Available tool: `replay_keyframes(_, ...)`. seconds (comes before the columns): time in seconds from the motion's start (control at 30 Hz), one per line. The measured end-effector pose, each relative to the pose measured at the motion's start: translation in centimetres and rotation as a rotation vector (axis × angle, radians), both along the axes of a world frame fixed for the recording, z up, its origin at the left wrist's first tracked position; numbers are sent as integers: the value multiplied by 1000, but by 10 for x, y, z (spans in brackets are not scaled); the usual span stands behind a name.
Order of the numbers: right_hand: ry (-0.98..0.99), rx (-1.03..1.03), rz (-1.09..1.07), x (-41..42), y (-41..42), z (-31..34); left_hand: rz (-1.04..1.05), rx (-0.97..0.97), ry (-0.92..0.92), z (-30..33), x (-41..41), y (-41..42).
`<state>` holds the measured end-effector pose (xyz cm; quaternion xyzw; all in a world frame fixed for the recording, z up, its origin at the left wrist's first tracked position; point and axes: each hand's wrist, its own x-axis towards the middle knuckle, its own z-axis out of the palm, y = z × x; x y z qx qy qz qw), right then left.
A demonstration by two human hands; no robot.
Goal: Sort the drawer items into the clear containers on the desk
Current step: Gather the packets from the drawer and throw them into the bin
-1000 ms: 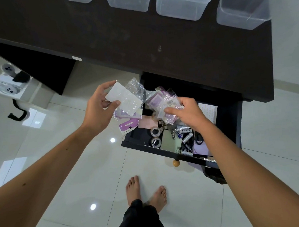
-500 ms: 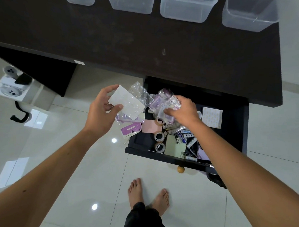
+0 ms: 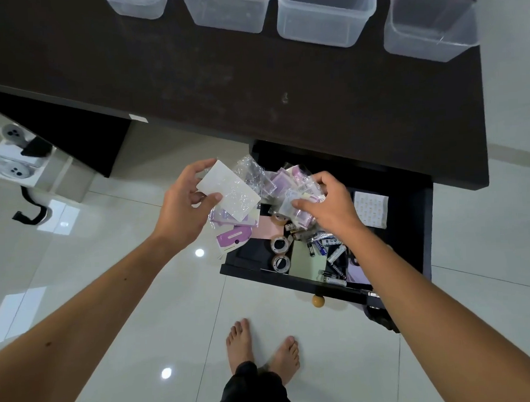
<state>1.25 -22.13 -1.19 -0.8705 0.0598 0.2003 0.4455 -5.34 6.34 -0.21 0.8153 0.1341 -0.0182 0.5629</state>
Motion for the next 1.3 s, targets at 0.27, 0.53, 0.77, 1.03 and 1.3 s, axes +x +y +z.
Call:
replay_keyframes(0.27,26,118,-36,-36,-32,20,-66,7,-5,11,4,-24)
replay_keyframes(0.53,43,271,-164,-67,-87,50,-218,11,-24,28,9,-74)
replay_keyframes(0.77,-68,303,-297,-88,-137,62,-349,30,24,23,18,-122)
replay_keyframes(1.03,-75,459,-546,-115,-191,73,-480,-16,92,12,26,-198)
replay_keyframes(1.3,-68,548,-720,-132,-213,74,-610,-132,70,21,25,-272)
